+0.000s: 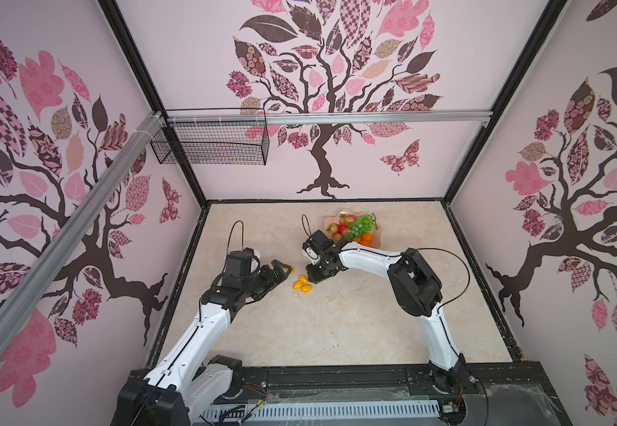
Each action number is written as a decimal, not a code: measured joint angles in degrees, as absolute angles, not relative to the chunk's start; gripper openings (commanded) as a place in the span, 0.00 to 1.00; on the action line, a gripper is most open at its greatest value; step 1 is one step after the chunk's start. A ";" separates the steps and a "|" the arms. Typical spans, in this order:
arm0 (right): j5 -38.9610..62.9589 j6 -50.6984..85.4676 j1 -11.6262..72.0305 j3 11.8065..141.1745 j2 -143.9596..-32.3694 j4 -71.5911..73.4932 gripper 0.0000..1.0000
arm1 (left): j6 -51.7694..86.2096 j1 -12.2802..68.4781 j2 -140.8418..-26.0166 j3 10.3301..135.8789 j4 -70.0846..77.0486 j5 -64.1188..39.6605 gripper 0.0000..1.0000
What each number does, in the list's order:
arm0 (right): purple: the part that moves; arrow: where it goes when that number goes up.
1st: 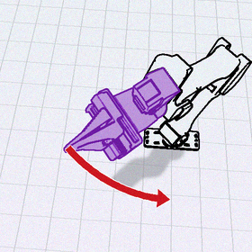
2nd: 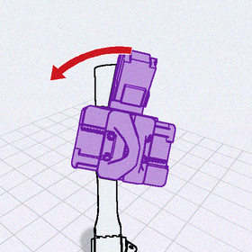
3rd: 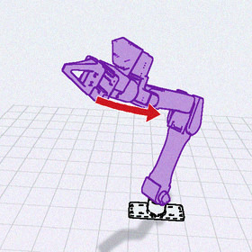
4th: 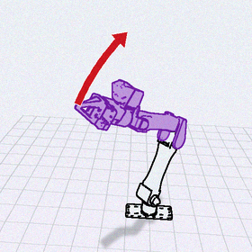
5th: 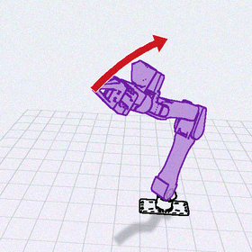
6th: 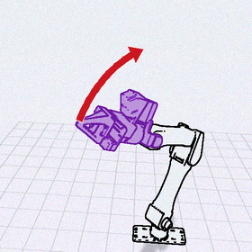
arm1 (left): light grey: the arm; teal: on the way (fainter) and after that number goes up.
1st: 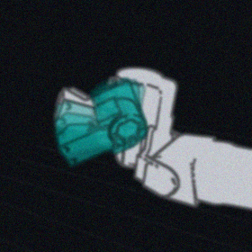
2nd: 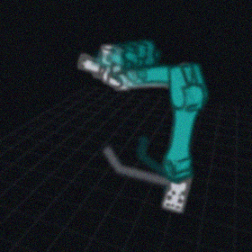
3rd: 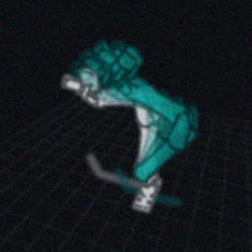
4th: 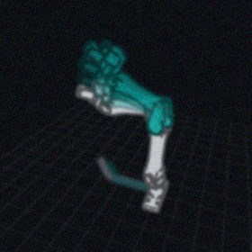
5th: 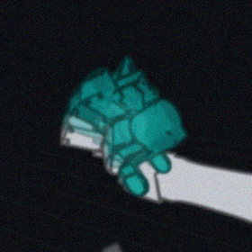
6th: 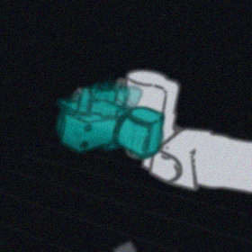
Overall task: Arrange fruit in a fruit bowl
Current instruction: Pick up the fruit from the center of the table.
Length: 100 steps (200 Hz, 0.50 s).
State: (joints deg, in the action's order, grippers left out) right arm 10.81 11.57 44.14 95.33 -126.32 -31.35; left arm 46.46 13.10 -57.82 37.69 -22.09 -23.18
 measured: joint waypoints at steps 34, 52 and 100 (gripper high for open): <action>10.79 12.05 44.12 95.33 -126.23 -30.70 0.26 | 46.28 13.10 -57.93 37.71 -21.96 -23.16 0.98; 10.94 12.56 44.01 95.33 -126.10 -30.30 0.25 | 46.02 13.10 -58.41 37.76 -21.96 -23.11 0.98; 12.14 13.96 42.33 93.58 -123.87 -28.88 0.24 | 44.80 13.10 -61.69 38.50 -21.56 -23.29 0.98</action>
